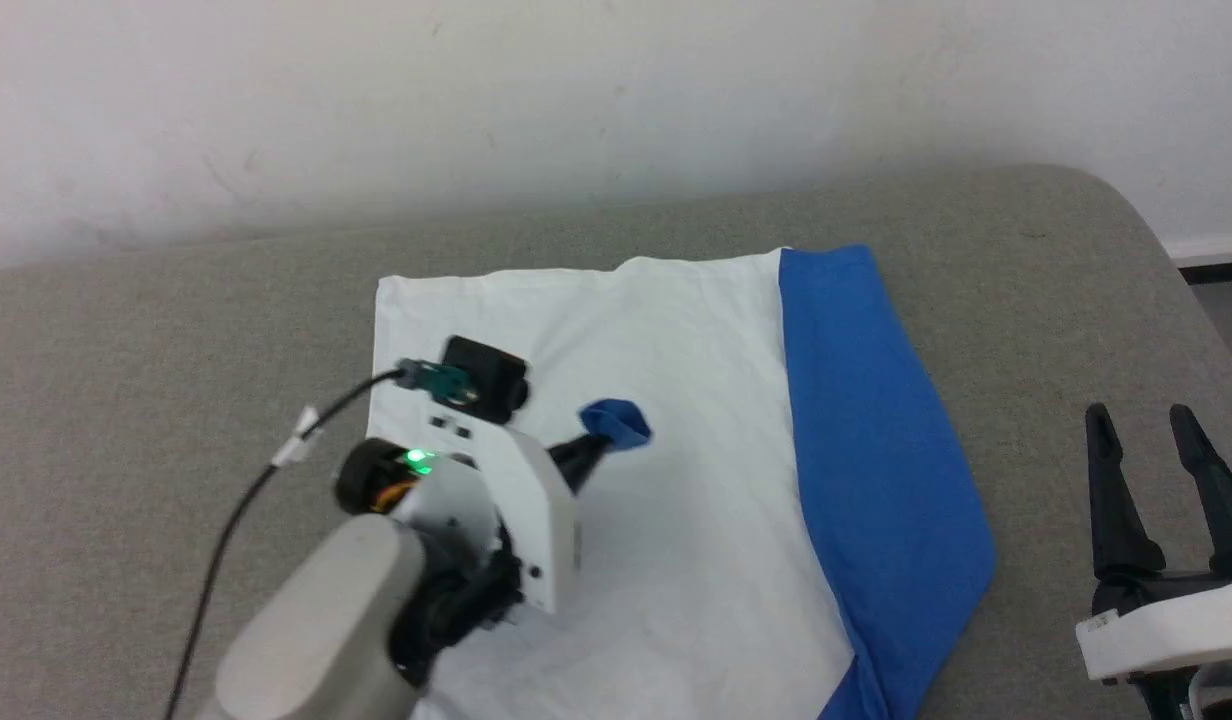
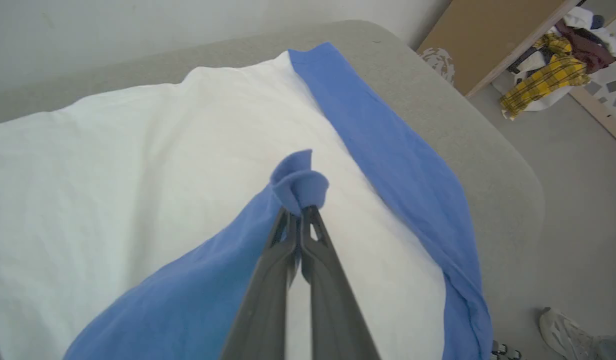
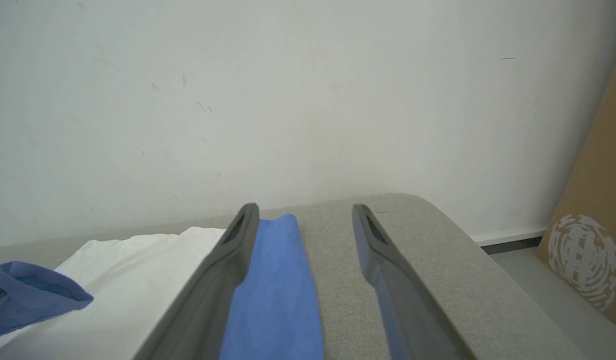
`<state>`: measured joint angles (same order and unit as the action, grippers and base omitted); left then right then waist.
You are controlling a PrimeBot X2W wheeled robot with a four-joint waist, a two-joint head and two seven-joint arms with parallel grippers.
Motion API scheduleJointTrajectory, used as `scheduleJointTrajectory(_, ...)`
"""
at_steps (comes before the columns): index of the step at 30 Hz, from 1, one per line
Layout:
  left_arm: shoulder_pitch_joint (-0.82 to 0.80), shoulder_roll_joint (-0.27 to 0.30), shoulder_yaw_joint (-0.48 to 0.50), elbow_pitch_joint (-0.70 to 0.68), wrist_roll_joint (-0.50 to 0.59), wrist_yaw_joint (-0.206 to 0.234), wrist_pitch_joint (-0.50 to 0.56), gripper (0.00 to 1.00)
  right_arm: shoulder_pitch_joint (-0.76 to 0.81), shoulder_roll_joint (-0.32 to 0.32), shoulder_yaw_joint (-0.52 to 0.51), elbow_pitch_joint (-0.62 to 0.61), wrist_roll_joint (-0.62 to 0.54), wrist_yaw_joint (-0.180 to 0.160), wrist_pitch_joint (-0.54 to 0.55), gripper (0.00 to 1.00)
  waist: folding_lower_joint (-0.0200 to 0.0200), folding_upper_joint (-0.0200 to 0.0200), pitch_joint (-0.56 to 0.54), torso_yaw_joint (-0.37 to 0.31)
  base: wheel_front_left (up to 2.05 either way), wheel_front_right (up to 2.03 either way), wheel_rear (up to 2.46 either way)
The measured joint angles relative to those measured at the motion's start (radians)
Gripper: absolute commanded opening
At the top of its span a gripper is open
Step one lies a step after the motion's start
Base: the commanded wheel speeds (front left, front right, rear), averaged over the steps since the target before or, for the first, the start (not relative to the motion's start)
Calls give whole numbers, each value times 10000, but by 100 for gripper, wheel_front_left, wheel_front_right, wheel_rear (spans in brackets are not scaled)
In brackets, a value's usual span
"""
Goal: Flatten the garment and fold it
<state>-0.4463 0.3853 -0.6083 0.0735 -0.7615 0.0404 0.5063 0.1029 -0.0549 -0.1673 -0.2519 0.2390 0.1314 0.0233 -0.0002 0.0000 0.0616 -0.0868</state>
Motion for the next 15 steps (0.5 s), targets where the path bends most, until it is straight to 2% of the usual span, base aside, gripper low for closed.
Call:
scheduleJointTrajectory(5, 94, -1457, -784, 324, 328, -17, -888, 0, -35, 13, 19, 29, 88, 0, -12, 100, 2, 0, 345, -261, 0, 0, 0)
scheduleJointTrajectory(9, 103, -2337, -1540, 884, 587, -307, -1384, 0, -158, 12, 59, 105, 171, 0, -36, 100, 3, 0, 650, -438, 0, 0, 0)
scheduleJointTrajectory(15, 587, -2880, -2849, 2359, 872, -888, -1565, 0, -296, 13, 142, 313, 265, 0, -140, 100, 3, 0, 999, -611, 0, 0, 0)
